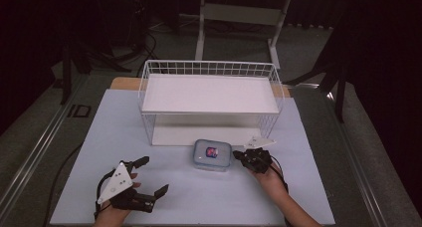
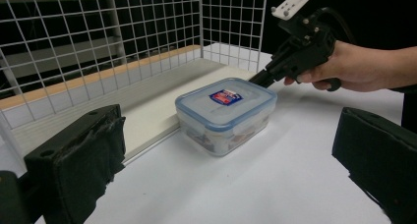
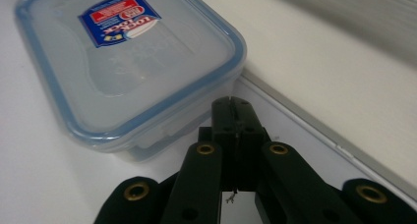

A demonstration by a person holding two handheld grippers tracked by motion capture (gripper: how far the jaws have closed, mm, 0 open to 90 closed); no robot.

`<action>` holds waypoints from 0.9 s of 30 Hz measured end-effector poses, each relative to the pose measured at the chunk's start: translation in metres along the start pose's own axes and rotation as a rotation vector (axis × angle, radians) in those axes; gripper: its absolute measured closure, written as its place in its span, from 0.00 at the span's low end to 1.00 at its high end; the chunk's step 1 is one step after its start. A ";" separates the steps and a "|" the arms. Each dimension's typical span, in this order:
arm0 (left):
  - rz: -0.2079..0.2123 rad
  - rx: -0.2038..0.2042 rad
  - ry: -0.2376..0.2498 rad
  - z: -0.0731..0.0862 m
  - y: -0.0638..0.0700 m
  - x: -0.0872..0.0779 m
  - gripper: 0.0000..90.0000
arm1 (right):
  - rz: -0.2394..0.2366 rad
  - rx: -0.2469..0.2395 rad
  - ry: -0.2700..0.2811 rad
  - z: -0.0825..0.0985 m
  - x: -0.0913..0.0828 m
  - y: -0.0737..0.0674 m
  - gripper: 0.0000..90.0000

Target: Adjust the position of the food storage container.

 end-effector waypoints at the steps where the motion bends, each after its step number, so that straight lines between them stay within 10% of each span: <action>1: 0.001 -0.001 0.000 0.000 0.000 0.000 0.00 | 0.002 0.004 0.001 0.000 0.000 0.000 1.00; 11: -0.004 -0.008 0.000 0.001 -0.001 -0.001 0.00 | -0.020 0.007 -0.029 0.011 -0.014 -0.006 1.00; 27: 0.003 -0.013 -0.012 0.003 0.000 0.000 0.00 | -0.033 -0.014 -0.058 -0.002 0.012 -0.020 1.00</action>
Point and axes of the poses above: each handheld gripper's, and its own axes: x roughly forward along the jaws, z roughly out of its underside, y roughly to its right, the point moved 8 cm from there along x, roughly forward along the jaws, and after that the axes turned 11 degrees about z, right-handed, at the moved point
